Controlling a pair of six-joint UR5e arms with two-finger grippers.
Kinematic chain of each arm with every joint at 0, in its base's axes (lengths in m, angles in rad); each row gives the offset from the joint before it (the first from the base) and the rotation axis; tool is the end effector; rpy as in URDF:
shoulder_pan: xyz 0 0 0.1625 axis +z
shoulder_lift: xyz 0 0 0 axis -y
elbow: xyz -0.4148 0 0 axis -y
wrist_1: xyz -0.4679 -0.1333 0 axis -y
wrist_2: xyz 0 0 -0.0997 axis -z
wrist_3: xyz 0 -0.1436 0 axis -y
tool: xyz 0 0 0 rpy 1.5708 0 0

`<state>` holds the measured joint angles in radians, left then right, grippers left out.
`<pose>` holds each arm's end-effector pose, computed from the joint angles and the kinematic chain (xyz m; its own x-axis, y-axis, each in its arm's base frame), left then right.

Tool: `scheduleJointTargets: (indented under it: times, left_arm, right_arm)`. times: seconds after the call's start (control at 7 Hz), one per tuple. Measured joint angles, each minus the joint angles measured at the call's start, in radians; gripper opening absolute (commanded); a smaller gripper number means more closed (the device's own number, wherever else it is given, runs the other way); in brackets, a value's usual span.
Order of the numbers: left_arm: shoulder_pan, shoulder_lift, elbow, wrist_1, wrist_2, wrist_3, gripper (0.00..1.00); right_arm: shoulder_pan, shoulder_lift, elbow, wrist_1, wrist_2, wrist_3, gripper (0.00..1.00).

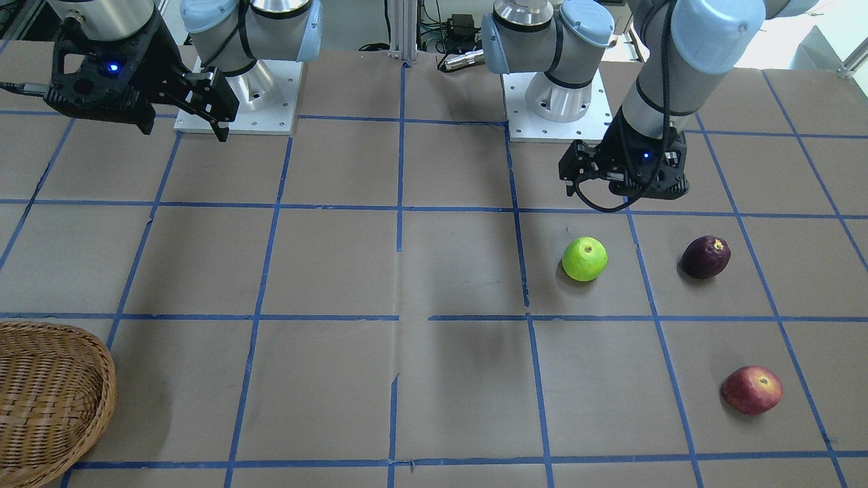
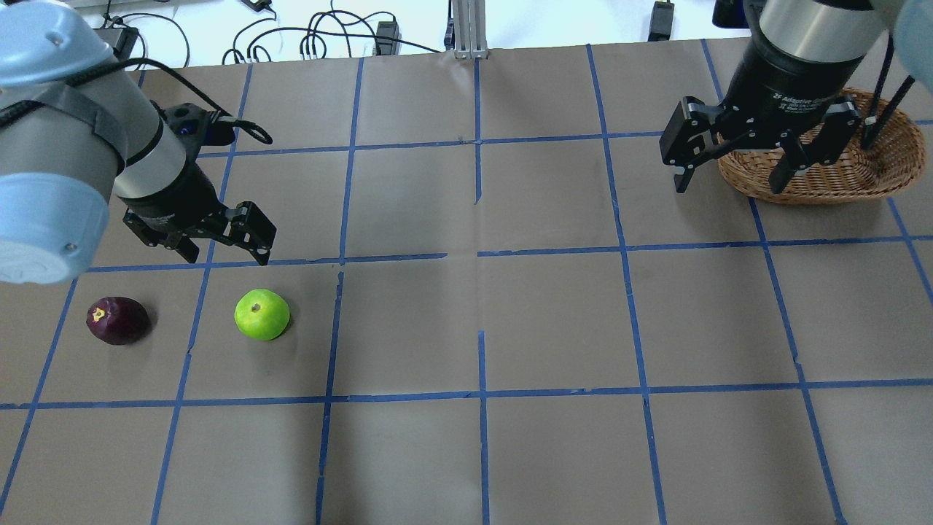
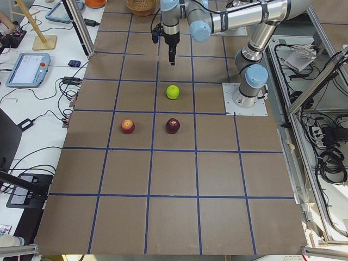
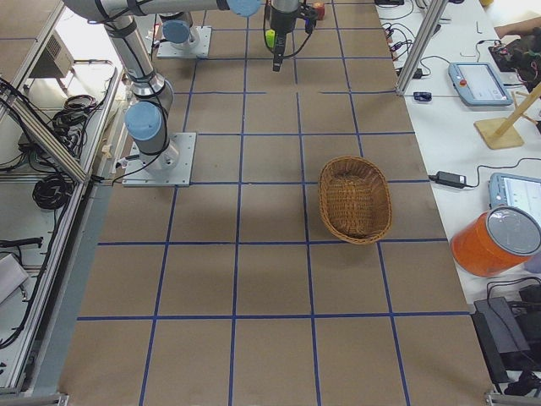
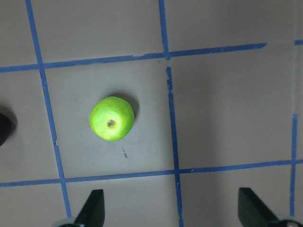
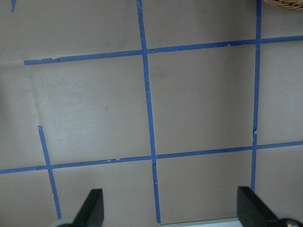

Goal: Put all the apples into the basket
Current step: 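Lower the left gripper onto the green apple, then close the left gripper around the green apple and lift it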

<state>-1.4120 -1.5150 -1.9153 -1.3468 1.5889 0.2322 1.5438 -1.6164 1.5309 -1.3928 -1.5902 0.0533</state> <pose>-0.0475 -0.5298 0.2937 -0.9973 0.0740 -0.0027 0.0737 0.9950 0.0671 0.1161 -0.5366 0.4647 -0.9966 0.0782 0.0242 0.0801 0.9926 0.0912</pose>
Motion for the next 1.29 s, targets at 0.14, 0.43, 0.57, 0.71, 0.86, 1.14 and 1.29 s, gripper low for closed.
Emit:
scheduleJointTargets:
  times: [0.14,0.43,0.57,0.71,0.86,1.14,1.29]
  left_arm:
    - [0.035,-0.030,-0.082,0.114,0.000,0.028,1.00]
    - [0.059,-0.138,-0.174,0.288,0.002,0.042,1.00]
    - [0.061,-0.193,-0.184,0.324,0.006,0.045,1.00]
    - [0.061,-0.236,-0.187,0.346,0.019,0.045,1.00]
    - [0.061,-0.266,-0.192,0.360,0.036,0.043,0.97]
    - [0.060,-0.308,-0.197,0.369,0.042,0.037,0.15]
    - [0.059,-0.313,-0.193,0.372,0.040,0.029,0.12]
  right_arm:
    - [0.000,0.000,0.000,0.000,0.000,0.000,1.00]
    - [-0.003,0.001,0.000,-0.001,0.002,-0.007,1.00]
    - [-0.003,0.003,0.000,-0.001,0.003,-0.006,1.00]
    - [-0.004,0.004,0.000,-0.002,0.004,-0.001,1.00]
    - [-0.004,0.005,0.000,-0.003,0.006,0.001,1.00]
    - [-0.004,0.006,0.000,-0.004,0.010,-0.002,1.00]
    - [-0.004,0.008,0.000,-0.004,0.009,-0.009,1.00]
